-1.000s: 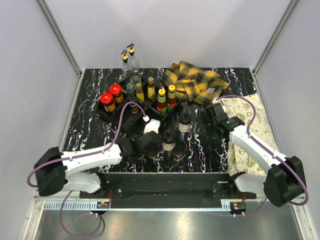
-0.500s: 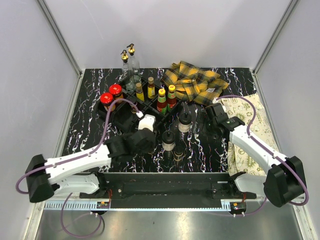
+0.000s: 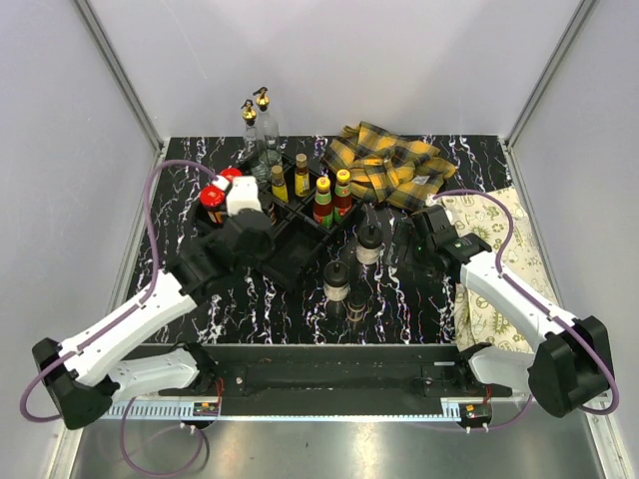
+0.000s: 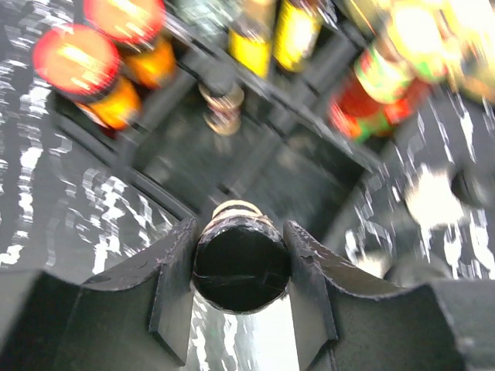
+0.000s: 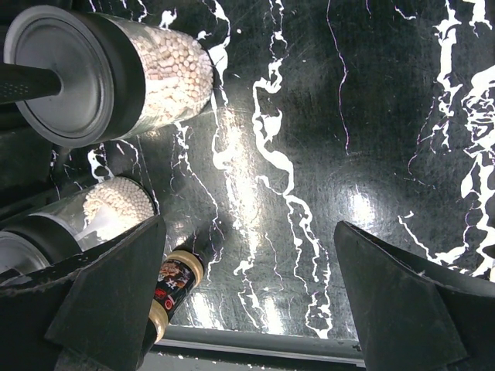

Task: Organize the condiment bottles
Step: Place the bottle in the storage box.

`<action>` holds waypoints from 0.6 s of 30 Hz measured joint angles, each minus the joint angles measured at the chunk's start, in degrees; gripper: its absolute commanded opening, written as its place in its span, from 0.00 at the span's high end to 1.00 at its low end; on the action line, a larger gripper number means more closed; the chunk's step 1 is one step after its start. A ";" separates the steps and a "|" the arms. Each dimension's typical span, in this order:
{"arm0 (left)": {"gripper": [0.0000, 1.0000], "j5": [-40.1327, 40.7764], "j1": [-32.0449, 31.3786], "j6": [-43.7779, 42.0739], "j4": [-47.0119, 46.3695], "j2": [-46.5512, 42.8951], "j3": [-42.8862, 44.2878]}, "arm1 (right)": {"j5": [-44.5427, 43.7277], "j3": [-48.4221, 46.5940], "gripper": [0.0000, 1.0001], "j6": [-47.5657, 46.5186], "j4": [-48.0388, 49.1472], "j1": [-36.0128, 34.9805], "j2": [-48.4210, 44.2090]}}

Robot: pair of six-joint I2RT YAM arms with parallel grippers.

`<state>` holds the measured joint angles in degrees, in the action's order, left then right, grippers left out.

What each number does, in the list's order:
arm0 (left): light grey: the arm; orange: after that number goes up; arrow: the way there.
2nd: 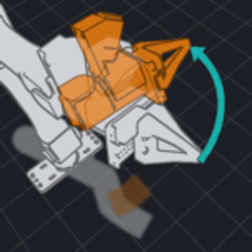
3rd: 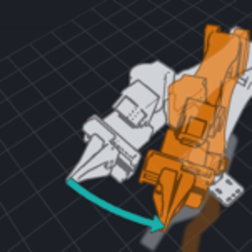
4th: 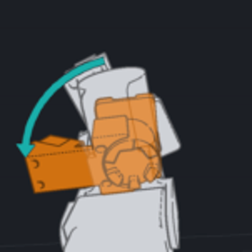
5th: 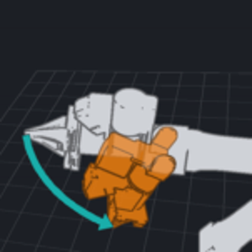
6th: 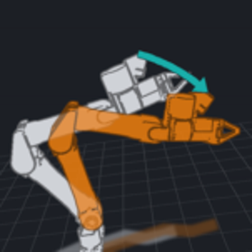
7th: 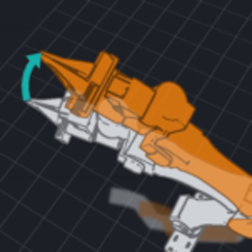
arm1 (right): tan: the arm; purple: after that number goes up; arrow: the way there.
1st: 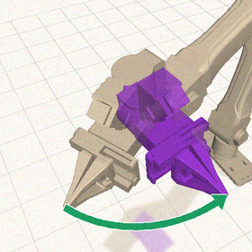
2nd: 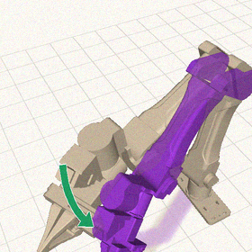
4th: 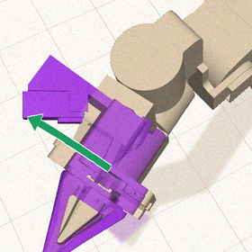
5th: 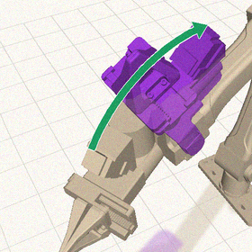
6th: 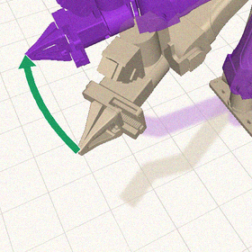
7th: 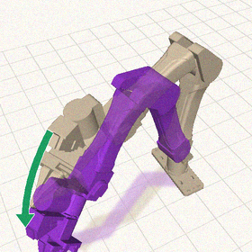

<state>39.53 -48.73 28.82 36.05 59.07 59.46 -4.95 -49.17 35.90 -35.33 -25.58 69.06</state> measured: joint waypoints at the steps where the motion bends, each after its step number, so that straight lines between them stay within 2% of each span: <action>1: 1.00 0.04 2.05 -0.63 -0.59 -0.02 0.61 | 0.02 0.00 0.00 -0.02 0.02 0.00 -0.11; 8: 1.00 -4.76 14.38 -4.33 -6.27 3.28 1.79 | 0.09 -0.31 0.00 0.00 -0.07 0.00 -0.28; 18: 1.00 -15.52 25.27 -6.10 -11.80 14.53 3.58 | 1.16 -0.85 0.00 0.00 -0.63 0.04 -0.66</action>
<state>24.01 -23.46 22.72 24.25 73.60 63.05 -3.79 -50.02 35.90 -35.97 -25.54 68.40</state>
